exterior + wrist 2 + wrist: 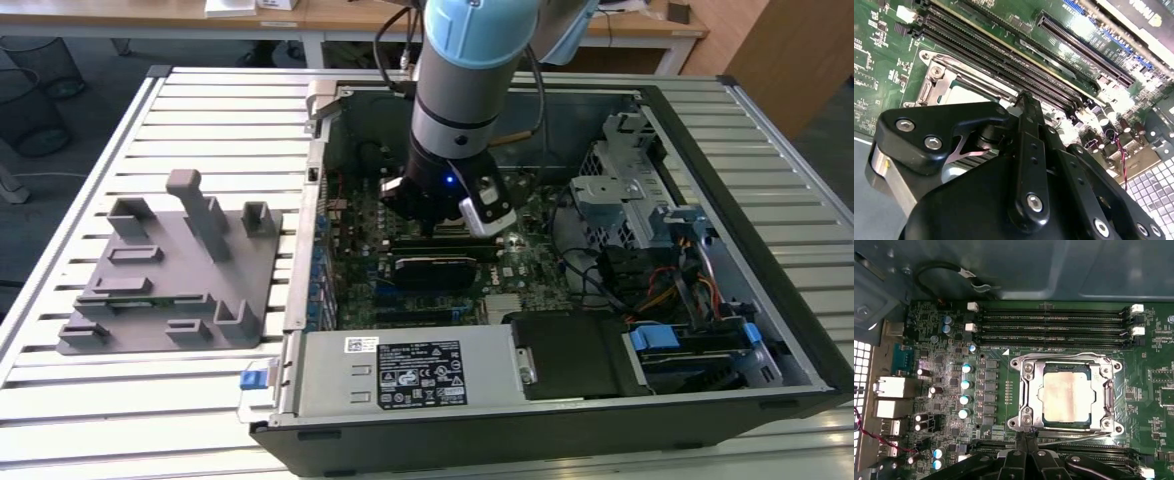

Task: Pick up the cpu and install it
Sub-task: 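Install the second cpu locking lever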

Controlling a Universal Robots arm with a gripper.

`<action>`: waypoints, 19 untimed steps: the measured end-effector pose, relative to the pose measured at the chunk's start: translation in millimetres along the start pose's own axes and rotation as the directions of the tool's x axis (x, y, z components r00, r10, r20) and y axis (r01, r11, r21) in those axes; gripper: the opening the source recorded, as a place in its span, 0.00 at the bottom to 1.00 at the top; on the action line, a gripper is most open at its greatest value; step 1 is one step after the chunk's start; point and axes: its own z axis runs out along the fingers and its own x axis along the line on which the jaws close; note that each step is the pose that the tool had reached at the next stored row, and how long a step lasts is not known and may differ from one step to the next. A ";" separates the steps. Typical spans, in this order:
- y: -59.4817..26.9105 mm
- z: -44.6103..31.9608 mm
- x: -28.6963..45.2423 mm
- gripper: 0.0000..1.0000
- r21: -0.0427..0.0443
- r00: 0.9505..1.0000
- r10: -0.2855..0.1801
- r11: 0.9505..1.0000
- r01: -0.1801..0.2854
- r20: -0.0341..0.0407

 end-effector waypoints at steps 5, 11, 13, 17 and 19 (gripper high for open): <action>-3.9 1.1 0.0 0.11 -0.004 1.000 0.000 1.000 0.000 0.000; -7.3 1.7 1.8 0.11 -0.020 1.000 -0.002 1.000 0.002 0.000; -8.2 2.7 2.9 0.11 -0.028 1.000 -0.002 1.000 0.002 0.000; -10.0 5.3 4.4 0.11 -0.039 1.000 -0.003 0.999 0.003 0.000; -10.7 6.6 4.7 0.11 -0.044 1.000 -0.003 0.999 0.003 0.001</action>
